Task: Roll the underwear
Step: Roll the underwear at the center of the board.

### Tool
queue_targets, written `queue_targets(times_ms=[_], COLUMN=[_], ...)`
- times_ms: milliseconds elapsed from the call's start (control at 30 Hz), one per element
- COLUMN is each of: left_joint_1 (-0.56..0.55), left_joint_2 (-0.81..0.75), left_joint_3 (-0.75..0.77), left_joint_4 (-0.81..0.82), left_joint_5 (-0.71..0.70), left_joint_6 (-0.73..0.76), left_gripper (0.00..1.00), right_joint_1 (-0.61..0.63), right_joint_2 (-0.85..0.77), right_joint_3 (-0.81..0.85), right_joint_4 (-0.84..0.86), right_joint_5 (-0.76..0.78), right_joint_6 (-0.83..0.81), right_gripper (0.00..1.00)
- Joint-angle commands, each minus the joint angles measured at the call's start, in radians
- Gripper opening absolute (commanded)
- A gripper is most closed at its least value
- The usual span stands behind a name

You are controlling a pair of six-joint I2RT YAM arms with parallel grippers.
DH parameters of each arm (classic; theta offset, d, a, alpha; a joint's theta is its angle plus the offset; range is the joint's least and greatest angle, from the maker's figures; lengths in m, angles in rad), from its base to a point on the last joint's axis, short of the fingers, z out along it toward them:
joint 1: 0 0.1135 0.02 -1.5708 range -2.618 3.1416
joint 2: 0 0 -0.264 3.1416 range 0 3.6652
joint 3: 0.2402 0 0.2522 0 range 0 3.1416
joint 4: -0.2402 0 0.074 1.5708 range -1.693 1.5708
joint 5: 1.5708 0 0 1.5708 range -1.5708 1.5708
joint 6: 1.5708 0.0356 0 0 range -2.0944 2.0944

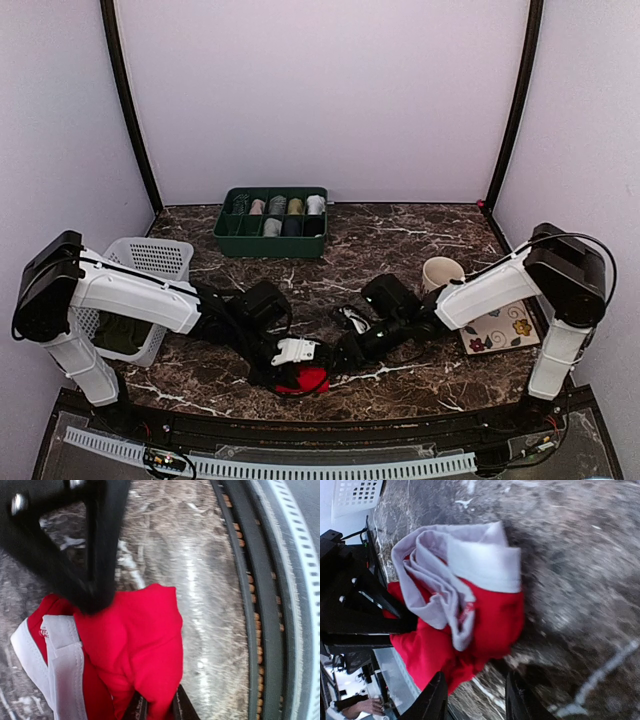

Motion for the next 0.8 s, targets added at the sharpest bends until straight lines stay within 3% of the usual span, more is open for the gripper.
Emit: queue_targets(times_ms=[0, 233, 300, 367, 400, 433, 600, 767], left_joint_1=[0.047, 0.158, 0.177, 0.196, 0.205, 0.217, 0.271, 0.286], left_joint_2=[0.044, 0.203, 0.261, 0.298, 0.311, 0.321, 0.350, 0.379], left_joint_3=[0.031, 0.166, 0.209, 0.237, 0.245, 0.250, 0.265, 0.286], left_joint_4=[-0.205, -0.357, -0.411, -0.443, -0.452, -0.459, -0.474, -0.491], left_joint_5=[0.200, 0.355, 0.381, 0.414, 0.425, 0.434, 0.479, 0.499], left_joint_6=[0.073, 0.087, 0.099, 0.106, 0.107, 0.108, 0.119, 0.125], left_gripper=[0.00, 0.00, 0.00, 0.01, 0.01, 0.01, 0.01, 0.01], right_joint_1=[-0.007, 0.002, 0.010, 0.017, 0.017, 0.017, 0.016, 0.017], right_joint_2=[-0.146, -0.449, -0.568, -0.683, -0.733, -0.772, -0.909, -0.943], right_joint_3=[-0.087, -0.161, -0.182, -0.196, -0.204, -0.213, -0.255, -0.286], right_joint_4=[-0.085, -0.156, -0.167, -0.176, -0.171, -0.163, -0.148, -0.091], right_joint_5=[0.187, 0.443, 0.540, 0.633, 0.652, 0.668, 0.873, 0.624], right_joint_6=[-0.033, -0.169, -0.209, -0.259, -0.285, -0.310, -0.287, -0.501], right_gripper=[0.41, 0.45, 0.51, 0.74, 0.94, 0.99, 1.00, 1.00])
